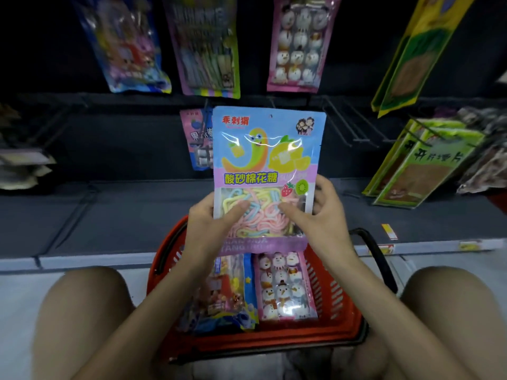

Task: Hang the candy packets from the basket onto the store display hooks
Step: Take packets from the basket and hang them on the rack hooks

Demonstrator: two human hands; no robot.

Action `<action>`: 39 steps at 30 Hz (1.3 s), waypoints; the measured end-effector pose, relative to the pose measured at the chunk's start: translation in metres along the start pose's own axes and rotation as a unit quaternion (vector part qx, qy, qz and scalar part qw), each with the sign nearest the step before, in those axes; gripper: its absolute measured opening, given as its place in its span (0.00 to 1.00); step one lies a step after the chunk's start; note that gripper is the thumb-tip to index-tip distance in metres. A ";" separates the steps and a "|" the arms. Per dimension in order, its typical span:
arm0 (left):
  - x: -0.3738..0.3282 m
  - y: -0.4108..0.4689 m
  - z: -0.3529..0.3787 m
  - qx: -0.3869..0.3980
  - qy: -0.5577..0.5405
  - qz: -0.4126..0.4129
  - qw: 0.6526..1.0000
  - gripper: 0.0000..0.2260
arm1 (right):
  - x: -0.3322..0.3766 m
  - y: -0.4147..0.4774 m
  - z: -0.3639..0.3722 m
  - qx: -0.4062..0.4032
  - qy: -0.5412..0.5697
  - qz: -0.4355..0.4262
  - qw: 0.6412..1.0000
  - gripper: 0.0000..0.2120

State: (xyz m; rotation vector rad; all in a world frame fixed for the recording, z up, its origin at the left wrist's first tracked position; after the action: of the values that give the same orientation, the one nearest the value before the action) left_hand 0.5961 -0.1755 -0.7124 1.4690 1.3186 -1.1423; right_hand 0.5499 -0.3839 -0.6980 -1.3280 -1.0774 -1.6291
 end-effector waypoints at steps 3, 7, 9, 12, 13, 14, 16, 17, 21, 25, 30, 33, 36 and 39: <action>-0.023 0.000 -0.018 -0.033 0.005 0.051 0.998 0.13 | 0.020 0.003 0.017 0.014 -0.009 -0.035 0.999 0.32; -0.054 0.001 -0.049 -0.084 0.006 0.094 0.992 0.15 | 0.059 0.010 0.047 0.041 -0.024 -0.089 0.995 0.34; -0.070 0.004 -0.066 -0.102 0.014 0.108 0.989 0.15 | 0.080 0.017 0.062 0.054 -0.031 -0.113 0.992 0.35; -0.098 0.010 -0.091 -0.131 0.029 0.137 0.981 0.15 | 0.111 0.028 0.082 0.068 -0.038 -0.148 0.986 0.38; -0.108 0.011 -0.100 -0.141 0.037 0.147 0.978 0.15 | 0.121 0.031 0.089 0.072 -0.039 -0.157 0.984 0.40; -0.119 0.013 -0.108 -0.152 0.045 0.157 0.975 0.15 | 0.131 0.034 0.095 0.077 -0.039 -0.164 0.983 0.41; -0.141 0.016 -0.123 -0.173 0.057 0.170 0.969 0.14 | 0.151 0.040 0.108 0.086 -0.036 -0.185 0.978 0.44; -0.151 0.018 -0.131 -0.181 0.058 0.173 0.966 0.14 | 0.162 0.043 0.114 0.089 -0.033 -0.197 0.976 0.45; -0.187 0.028 -0.161 -0.217 0.069 0.183 0.956 0.15 | 0.206 0.052 0.140 0.101 -0.029 -0.245 0.964 0.46; -0.224 0.037 -0.189 -0.248 0.049 0.199 0.947 0.20 | 0.245 0.063 0.163 0.102 -0.021 -0.263 0.959 0.44; -0.265 0.052 -0.218 -0.263 0.054 0.233 0.935 0.23 | 0.284 0.083 0.191 0.100 -0.034 -0.283 0.953 0.46; -0.289 0.064 -0.231 -0.263 0.045 0.248 0.931 0.23 | 0.306 0.093 0.205 0.096 -0.047 -0.297 0.949 0.48; -0.310 0.077 -0.240 -0.260 0.037 0.268 0.927 0.24 | 0.326 0.105 0.218 0.083 -0.049 -0.311 0.945 0.49; -0.328 0.091 -0.247 -0.252 0.020 0.273 0.928 0.25 | 0.343 0.118 0.230 0.068 -0.043 -0.314 0.946 0.48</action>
State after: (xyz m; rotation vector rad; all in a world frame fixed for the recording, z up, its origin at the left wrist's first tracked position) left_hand 0.6994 -0.0235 -0.3342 1.3437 1.0249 -0.3730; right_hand 0.6800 -0.2268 -0.3200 -1.0226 -1.7613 -1.9018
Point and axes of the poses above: each hand's wrist, its own y-axis towards the middle knuckle, its own z-axis out of the palm, x = y × z, the point moved 4 cm from there along y, towards the middle knuckle, and after that the axes turned 15 degrees about y, right-handed, at the moved point
